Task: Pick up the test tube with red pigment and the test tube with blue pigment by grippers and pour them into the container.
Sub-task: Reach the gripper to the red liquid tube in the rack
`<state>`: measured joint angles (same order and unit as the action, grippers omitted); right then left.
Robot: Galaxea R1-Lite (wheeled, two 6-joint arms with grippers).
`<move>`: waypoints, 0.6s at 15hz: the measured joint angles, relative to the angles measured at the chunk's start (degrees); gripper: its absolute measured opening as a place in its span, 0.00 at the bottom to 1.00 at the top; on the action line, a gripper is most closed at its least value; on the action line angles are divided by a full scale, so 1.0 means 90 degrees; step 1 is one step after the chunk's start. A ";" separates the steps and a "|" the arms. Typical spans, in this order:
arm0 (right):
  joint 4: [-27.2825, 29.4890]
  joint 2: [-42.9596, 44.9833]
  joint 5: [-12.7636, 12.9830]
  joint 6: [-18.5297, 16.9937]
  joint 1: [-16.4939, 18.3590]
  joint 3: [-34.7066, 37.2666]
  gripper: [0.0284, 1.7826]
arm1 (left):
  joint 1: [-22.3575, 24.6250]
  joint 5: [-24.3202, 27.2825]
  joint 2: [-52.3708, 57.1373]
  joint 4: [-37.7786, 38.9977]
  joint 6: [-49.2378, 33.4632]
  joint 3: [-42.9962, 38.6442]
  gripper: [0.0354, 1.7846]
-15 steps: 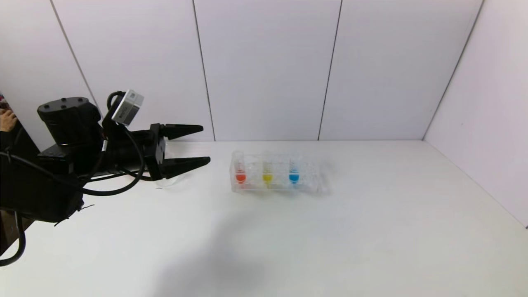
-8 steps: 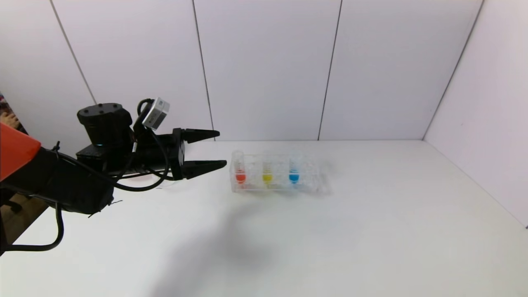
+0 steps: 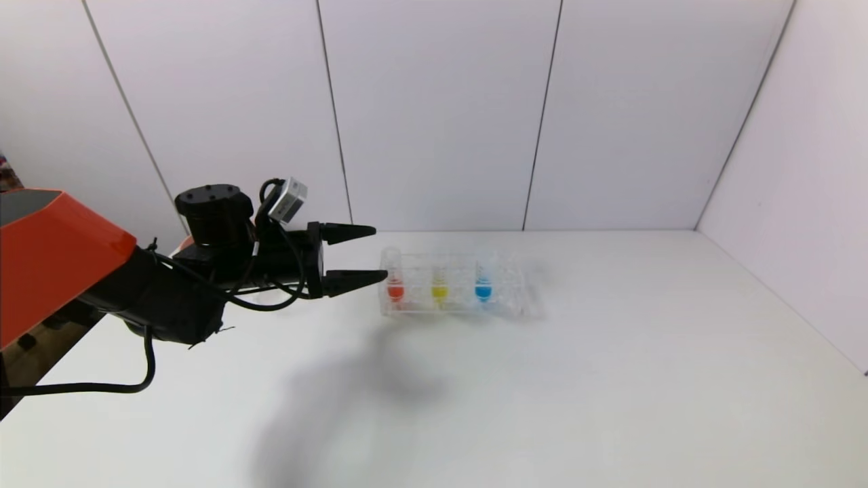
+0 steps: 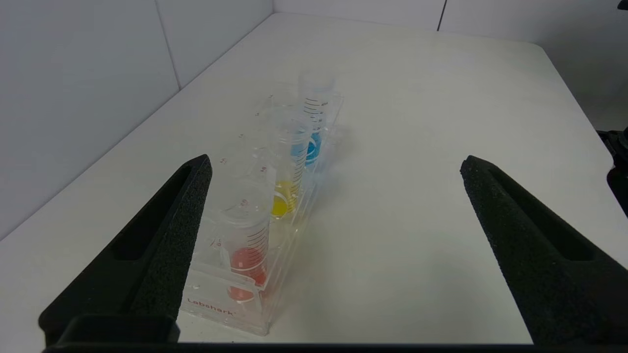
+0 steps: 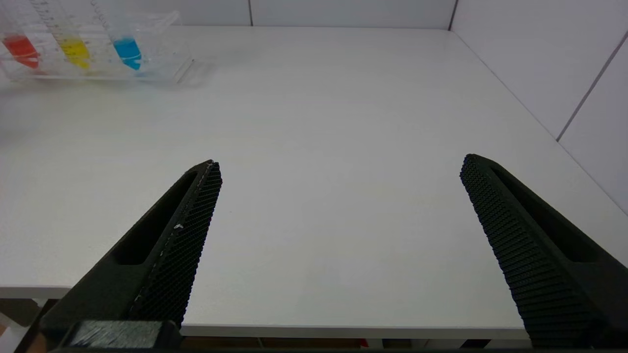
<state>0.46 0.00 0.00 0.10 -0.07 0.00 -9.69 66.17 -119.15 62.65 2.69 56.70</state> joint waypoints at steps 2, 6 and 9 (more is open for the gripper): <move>0.0000 0.0000 0.0000 -0.0003 0.0000 0.0000 1.00 | -0.0016 -0.0008 -0.0237 0.0169 -0.0005 0.0138 0.99; 0.0000 0.0000 0.0000 -0.0003 0.0000 0.0000 1.00 | -0.0080 -0.0011 -0.0646 0.0257 -0.0007 0.0349 0.99; 0.0000 0.0000 0.0000 -0.0003 0.0000 0.0000 1.00 | -0.0096 -0.0018 -0.0901 0.0252 -0.0018 0.0605 0.99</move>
<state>0.46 0.00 0.00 0.07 -0.07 0.00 -10.56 66.01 -127.26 64.91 2.54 62.15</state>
